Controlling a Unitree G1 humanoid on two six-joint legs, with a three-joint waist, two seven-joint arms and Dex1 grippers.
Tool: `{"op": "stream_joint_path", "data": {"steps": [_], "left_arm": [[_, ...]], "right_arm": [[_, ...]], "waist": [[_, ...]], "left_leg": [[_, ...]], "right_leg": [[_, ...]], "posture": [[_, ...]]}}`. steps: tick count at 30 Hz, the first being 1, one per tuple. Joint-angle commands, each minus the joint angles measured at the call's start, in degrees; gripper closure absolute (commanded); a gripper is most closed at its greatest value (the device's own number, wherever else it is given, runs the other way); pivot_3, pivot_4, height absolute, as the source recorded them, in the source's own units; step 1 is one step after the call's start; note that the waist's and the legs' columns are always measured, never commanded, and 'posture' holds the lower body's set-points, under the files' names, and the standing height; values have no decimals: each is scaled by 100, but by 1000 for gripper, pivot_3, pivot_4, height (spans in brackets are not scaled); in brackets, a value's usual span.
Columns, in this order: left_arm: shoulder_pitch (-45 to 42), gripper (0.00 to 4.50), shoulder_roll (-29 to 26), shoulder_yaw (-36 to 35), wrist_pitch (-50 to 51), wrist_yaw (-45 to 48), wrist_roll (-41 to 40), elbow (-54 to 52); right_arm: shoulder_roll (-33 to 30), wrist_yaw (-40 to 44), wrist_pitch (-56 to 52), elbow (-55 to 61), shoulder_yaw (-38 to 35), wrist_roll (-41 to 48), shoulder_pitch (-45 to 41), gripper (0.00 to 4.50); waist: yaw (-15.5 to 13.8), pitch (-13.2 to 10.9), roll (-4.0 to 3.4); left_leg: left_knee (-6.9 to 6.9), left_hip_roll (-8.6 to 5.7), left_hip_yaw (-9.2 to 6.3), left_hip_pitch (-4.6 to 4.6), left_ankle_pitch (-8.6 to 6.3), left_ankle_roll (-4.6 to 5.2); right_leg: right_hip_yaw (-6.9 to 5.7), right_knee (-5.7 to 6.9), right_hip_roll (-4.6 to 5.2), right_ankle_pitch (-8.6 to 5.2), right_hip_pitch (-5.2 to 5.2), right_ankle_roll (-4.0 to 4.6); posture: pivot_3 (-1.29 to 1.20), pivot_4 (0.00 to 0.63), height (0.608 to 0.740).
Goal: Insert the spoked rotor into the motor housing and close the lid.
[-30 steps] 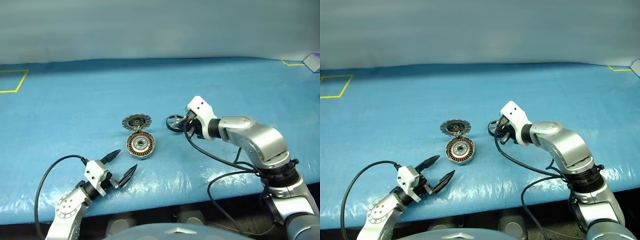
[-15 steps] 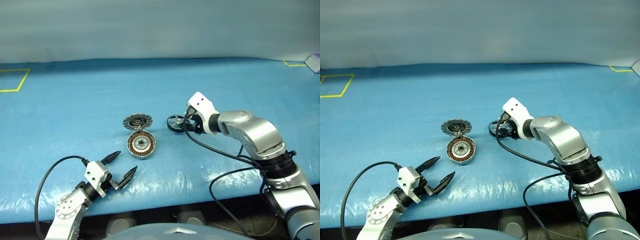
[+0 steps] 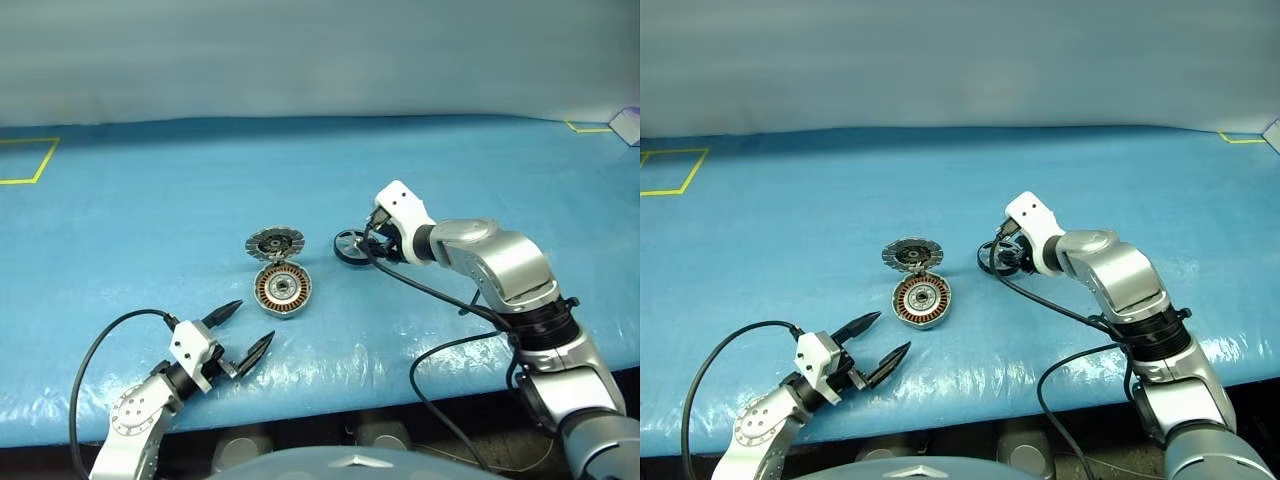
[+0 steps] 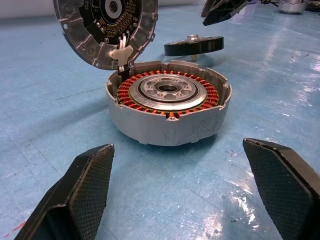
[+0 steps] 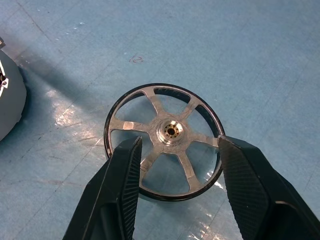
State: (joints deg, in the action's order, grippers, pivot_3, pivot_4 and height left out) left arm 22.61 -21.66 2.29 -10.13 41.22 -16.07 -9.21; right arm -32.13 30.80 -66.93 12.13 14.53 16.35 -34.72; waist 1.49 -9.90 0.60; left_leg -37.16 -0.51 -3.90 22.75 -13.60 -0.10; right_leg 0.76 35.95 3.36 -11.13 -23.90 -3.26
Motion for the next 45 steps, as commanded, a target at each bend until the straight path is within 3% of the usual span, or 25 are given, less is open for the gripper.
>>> {"op": "stream_joint_path", "data": {"steps": [1, 16, 35, 40, 45], "left_arm": [[-6, 0, -32, 5, -4, -3, -10, -197], [84, 0, 20, 29, -60, -85, 4, -204], [30, 0, 16, 72, -73, -106, 16, -145], [6, 0, -6, 80, -57, -87, 31, -128], [-15, 0, -49, 54, -27, -64, 24, -138]], "right_arm": [[57, -26, 53, 8, -106, -28, -149, 1970], [350, -30, 263, -682, 102, -295, -156, 1970], [334, -96, 20, -272, 74, -281, 475, 1970], [398, -125, -35, -114, 24, -214, 663, 3001], [454, -223, -5, -50, -15, -251, 754, 3001]], "waist": [[1, 0, 0], [6, 0, -1], [-1, 1, -1], [2, 5, 2], [3, 5, 2]], "left_leg": [[0, 0, 0, 0, 0, 0], [0, 0, 0, -1, 0, 0], [-1, 0, -2, -4, 0, 0], [-2, 1, -1, -10, 0, 0], [-2, 2, -1, -12, 0, 0]], "right_leg": [[0, 0, 0, 0, 0, 0], [0, 1, -1, 1, 0, 0], [-1, 3, -1, 0, 4, 0], [0, 3, -1, 0, 9, 0], [-1, 3, -2, 0, 9, 0]], "posture": [[0, 150, 740], [0, 150, 740], [0, 150, 740], [0, 150, 740], [0, 150, 740]]}}
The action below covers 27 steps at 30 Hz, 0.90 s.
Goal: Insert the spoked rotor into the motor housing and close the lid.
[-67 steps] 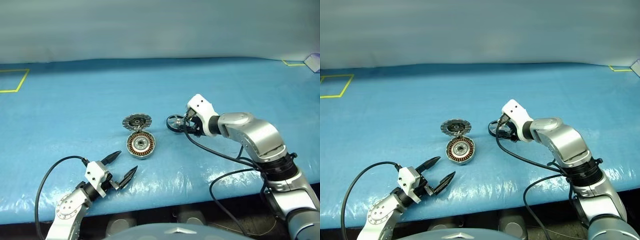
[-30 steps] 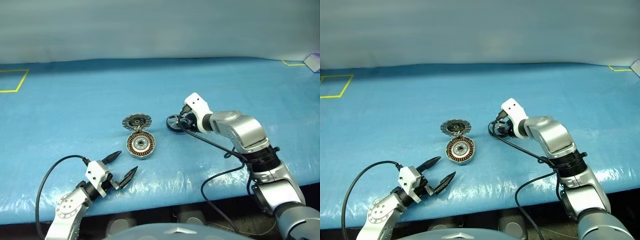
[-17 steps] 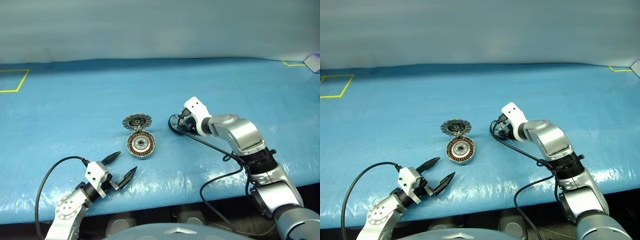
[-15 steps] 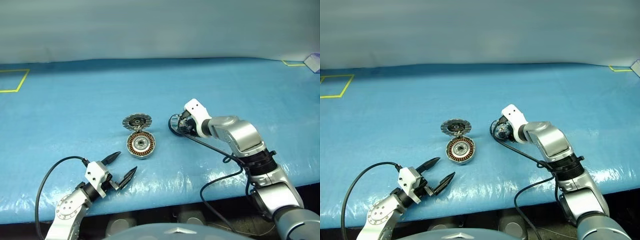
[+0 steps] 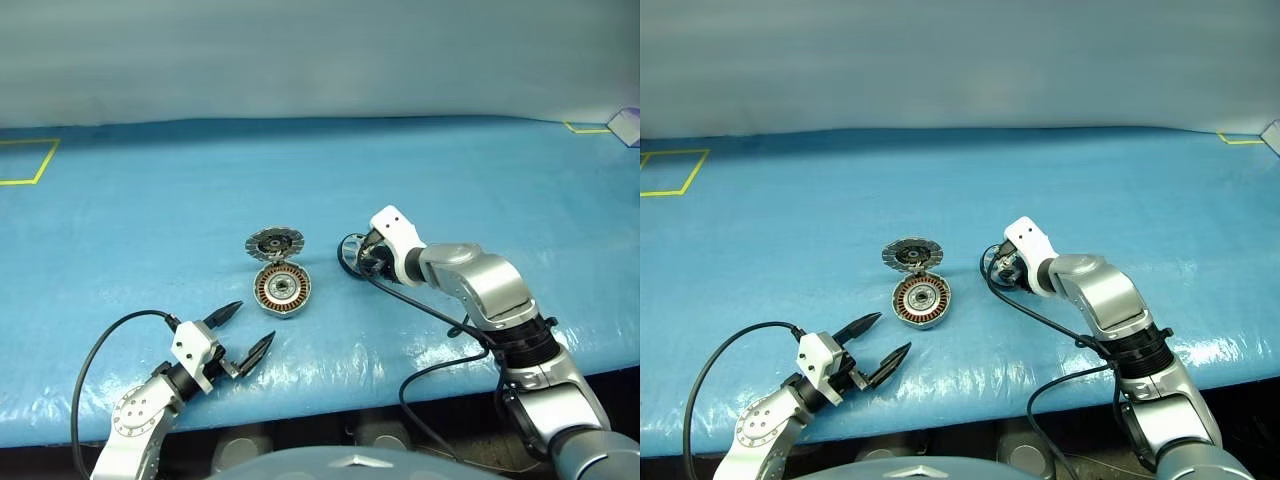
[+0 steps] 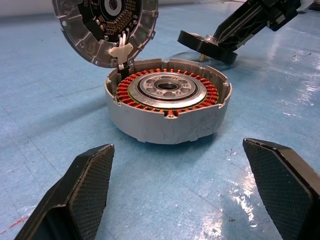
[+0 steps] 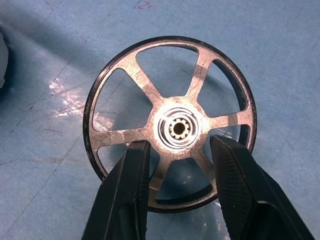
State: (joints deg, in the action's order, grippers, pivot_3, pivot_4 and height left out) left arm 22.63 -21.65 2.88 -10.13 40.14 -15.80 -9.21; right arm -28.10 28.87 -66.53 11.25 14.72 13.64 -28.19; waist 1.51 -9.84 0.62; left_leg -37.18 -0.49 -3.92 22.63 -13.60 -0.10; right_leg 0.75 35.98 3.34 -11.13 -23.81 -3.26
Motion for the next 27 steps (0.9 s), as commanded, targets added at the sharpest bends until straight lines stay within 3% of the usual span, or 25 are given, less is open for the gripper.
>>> {"op": "stream_joint_path", "data": {"steps": [1, 9, 21, 27], "left_arm": [[-25, 0, -55, -11, -28, 43, -3, -139], [-5, 0, -70, -26, -37, 24, -5, -158], [15, 0, -68, -4, -20, 78, -93, -211], [13, 0, -53, 4, -23, 73, -89, -210]], "right_arm": [[44, -55, -20, 44, -47, 3, 109, 3001], [-316, -17, 123, 621, -266, -5, 14, 3001], [-2313, 1779, 271, 2900, 128, 909, 391, 3001], [-2060, 1598, 229, 3185, 154, 1079, 398, 3001]], "waist": [[0, 0, 0], [-11, -2, -3], [-23, -5, -1], [-24, -6, 1]], "left_leg": [[0, 0, 0, 0, 0, 0], [-1, -2, 0, 6, 0, 0], [-1, 0, 0, 13, -1, 1], [-4, 4, 2, 10, -1, 0]], "right_leg": [[0, 0, 0, 0, 0, 0], [0, 0, 3, 0, -4, 0], [-2, -5, 4, -2, -8, -1], [-3, -3, 3, -1, -8, -2]], "posture": [[0, 150, 740], [0, 150, 740], [0, 150, 740], [0, 150, 740]]}}
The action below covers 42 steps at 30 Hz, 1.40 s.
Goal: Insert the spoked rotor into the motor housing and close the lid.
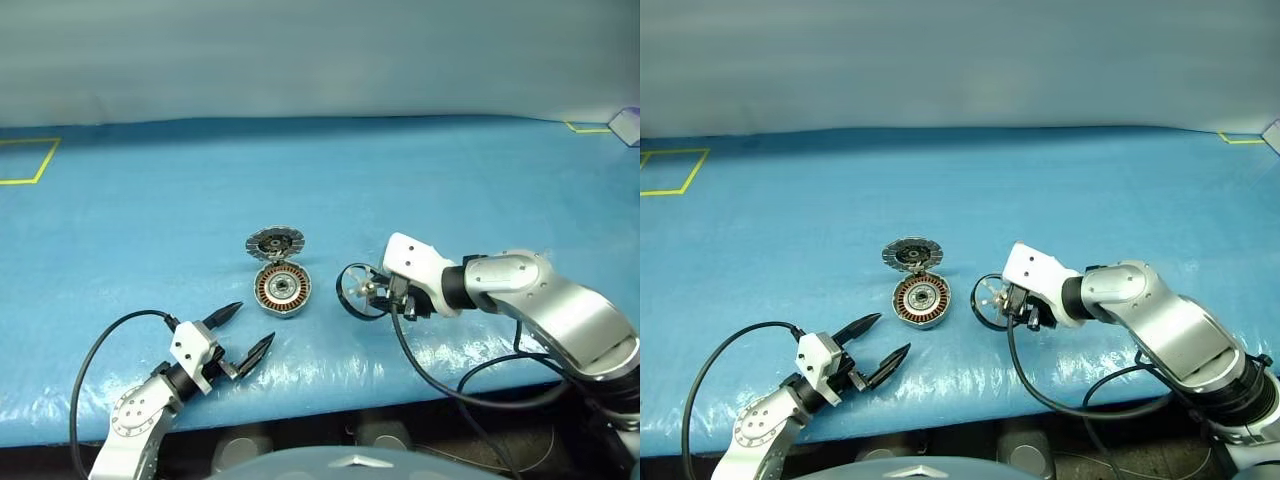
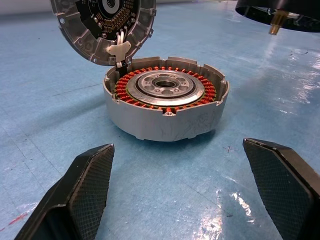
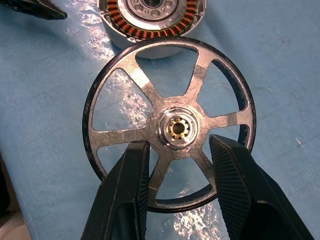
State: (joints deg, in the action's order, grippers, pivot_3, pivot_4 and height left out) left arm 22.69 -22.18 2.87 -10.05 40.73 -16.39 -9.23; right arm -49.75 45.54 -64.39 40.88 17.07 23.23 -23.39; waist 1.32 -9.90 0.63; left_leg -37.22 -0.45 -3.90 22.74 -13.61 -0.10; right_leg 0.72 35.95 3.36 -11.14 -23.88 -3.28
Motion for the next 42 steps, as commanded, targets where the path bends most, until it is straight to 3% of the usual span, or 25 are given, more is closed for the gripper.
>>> {"op": "stream_joint_path", "data": {"steps": [1, 18, 27, 42], "left_arm": [[2, 0, 5, 9, -28, 10, -27, -208], [106, 0, -9, -9, 32, -23, -24, -288], [107, 0, 20, -31, -51, -93, 16, -278], [112, 0, 26, -26, -70, -124, 38, -269]], "right_arm": [[187, -100, 10, 236, -43, 140, -113, 3001], [2014, -1372, -250, -425, 979, -211, -955, 3001], [2359, -1388, 53, -1196, 1506, -568, -1298, 3001], [2606, -1294, 291, -1787, 1675, -870, -1263, 3001]], "waist": [[-11, 0, 0], [7, 0, 0], [16, 0, -1], [27, 0, -1]], "left_leg": [[0, -1, 0, 1, 0, 0], [3, -2, -2, 2, 0, 0], [4, -4, -3, 3, 0, 0], [5, -4, -3, 3, 0, 0]], "right_leg": [[0, 0, 0, 0, 0, 0], [-1, 2, 1, 1, -4, 1], [0, 1, 1, 1, -5, 1], [0, 3, 1, 1, -6, 2]], "posture": [[0, 150, 740], [0, 150, 740], [0, 150, 740], [0, 150, 740]]}}
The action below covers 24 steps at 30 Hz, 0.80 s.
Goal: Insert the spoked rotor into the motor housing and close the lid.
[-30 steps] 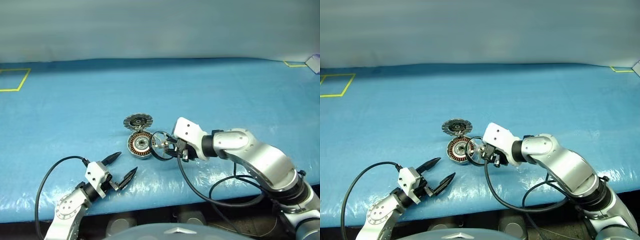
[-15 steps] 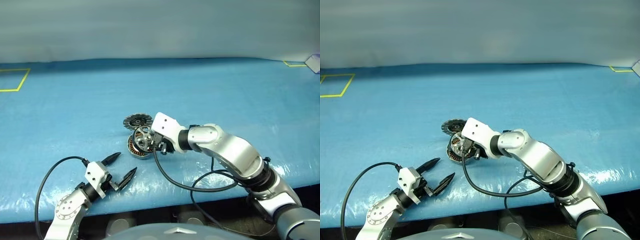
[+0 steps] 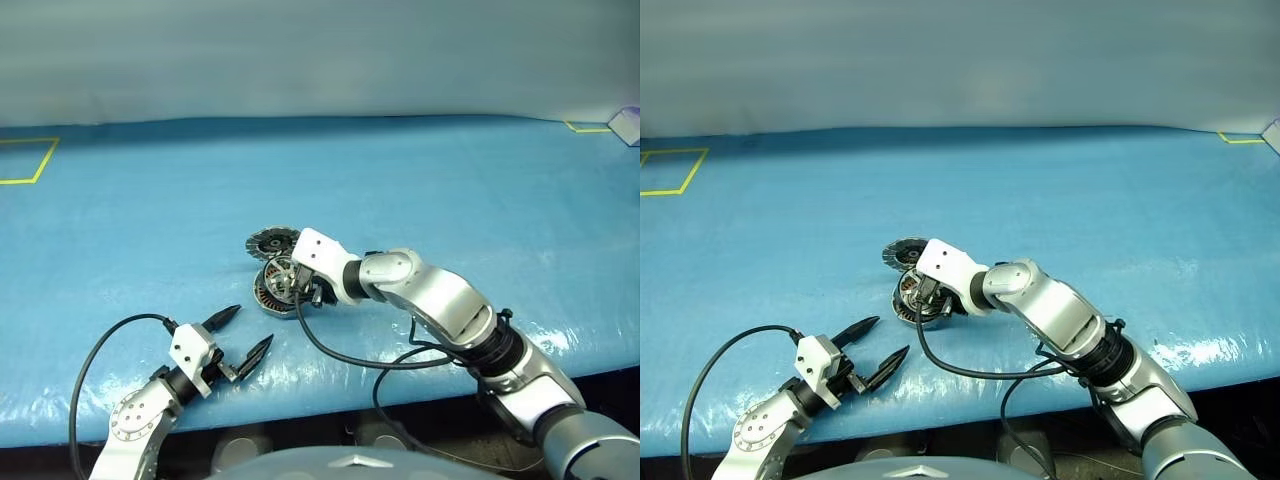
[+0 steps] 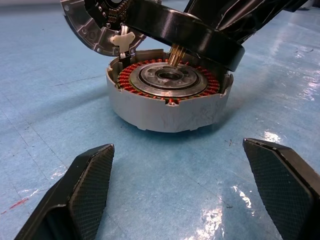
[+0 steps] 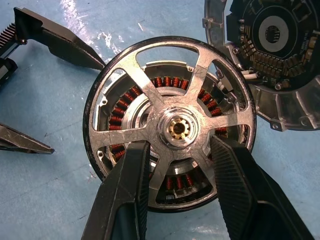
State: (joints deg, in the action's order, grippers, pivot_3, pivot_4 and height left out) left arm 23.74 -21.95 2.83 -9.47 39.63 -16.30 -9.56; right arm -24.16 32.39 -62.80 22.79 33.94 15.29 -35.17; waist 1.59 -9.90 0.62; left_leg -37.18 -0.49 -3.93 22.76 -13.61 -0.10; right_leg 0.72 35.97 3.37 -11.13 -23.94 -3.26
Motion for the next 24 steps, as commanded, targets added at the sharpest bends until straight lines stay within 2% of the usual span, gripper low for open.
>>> {"op": "stream_joint_path", "data": {"steps": [1, 8, 17, 23, 24], "left_arm": [[7, 0, 1, -19, -131, -13, 34, -232], [-11, 0, 8, -20, -130, -32, 54, -217], [-26, 0, 35, -9, -129, -62, 64, -187], [-39, 0, 34, -36, -144, -76, 61, -184], [-36, 0, 34, -45, -150, -82, 60, -189]], "right_arm": [[54, 34, 138, 10, -2, -89, -82, 3001], [78, 155, 175, -46, 89, -141, -59, 3001], [187, 116, 92, 23, -62, -148, -12, 13], [82, 176, -362, 726, -653, 209, -16, 13], [58, 181, -442, 822, -772, 281, 15, 190]], "waist": [[0, 0, 0], [-1, 0, 0], [4, 0, 0], [0, 0, 0], [0, 0, 0]], "left_leg": [[0, 0, 0, 0, 0, 0], [0, 0, 0, 0, 0, 0], [0, 0, 0, -1, 0, 0], [0, 0, -1, 0, 0, 0], [1, 0, -2, 1, 0, 0]], "right_leg": [[0, 0, 0, 0, 0, 0], [0, 0, 0, 0, 0, 0], [0, 1, 0, 0, 0, 0], [0, 1, 0, 0, 0, 0], [-1, 1, 0, 0, -1, 0]], "posture": [[0, 150, 740], [0, 150, 740], [0, 150, 740], [0, 150, 740], [0, 150, 740]]}}
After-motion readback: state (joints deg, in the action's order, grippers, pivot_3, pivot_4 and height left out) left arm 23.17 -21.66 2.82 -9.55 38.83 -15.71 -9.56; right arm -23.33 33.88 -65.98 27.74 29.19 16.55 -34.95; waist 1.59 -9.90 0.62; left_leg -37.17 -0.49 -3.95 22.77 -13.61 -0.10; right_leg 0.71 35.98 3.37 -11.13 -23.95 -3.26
